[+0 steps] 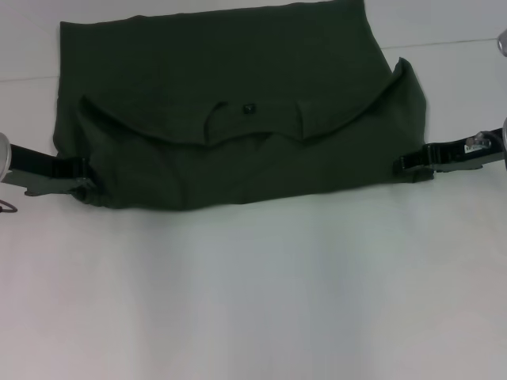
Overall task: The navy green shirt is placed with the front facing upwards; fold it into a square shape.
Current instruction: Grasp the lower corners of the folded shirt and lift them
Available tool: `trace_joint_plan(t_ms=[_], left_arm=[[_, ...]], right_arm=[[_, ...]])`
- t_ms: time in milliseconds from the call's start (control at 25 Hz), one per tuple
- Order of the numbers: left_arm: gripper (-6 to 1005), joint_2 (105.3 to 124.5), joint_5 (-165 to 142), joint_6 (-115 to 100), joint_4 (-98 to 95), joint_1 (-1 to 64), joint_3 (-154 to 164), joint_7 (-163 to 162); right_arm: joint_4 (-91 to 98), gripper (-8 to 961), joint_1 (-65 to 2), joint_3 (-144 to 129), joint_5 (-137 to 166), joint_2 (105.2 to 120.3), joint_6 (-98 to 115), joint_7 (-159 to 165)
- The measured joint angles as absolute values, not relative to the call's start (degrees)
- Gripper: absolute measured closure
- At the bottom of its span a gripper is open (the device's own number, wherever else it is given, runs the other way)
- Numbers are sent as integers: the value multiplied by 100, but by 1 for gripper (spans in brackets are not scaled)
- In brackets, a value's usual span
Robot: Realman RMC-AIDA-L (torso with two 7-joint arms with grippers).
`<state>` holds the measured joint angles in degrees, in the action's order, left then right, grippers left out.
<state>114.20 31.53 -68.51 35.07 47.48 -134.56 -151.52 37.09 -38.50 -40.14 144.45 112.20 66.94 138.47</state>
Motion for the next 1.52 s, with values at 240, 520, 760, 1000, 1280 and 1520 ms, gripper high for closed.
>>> trace_joint_plan(t_ms=[240,520,760,1000,1280,1520], left_arm=[[940,11415,3140,-6908,3507,4734,-13456,-15152],[941,11370,3113,-7155,3561,4723,-13456,-15150],[941,11253,3079,-7729,3806,4648,-13456,-15092],[940,11151,3010,-8345,3837,4588,-13439,-14954],[940,11166,2935,-9113,4200,4288,-13438,-14833],[940,11146,2914,-9837,4364,4148,-13383,-14670]], right_arm=[[3737,495,-3857,-4017,14449,11165,6788,13864],[4029,767,-3852,-4025,14581,11134,7102,13937],[4498,874,-3850,-4023,14830,11134,7780,13979],[4762,880,-3896,-4030,15247,11168,8473,13989],[4982,882,-3848,-4065,15375,11280,9199,13973],[5075,882,-3845,-4175,15400,11349,9769,13917]])
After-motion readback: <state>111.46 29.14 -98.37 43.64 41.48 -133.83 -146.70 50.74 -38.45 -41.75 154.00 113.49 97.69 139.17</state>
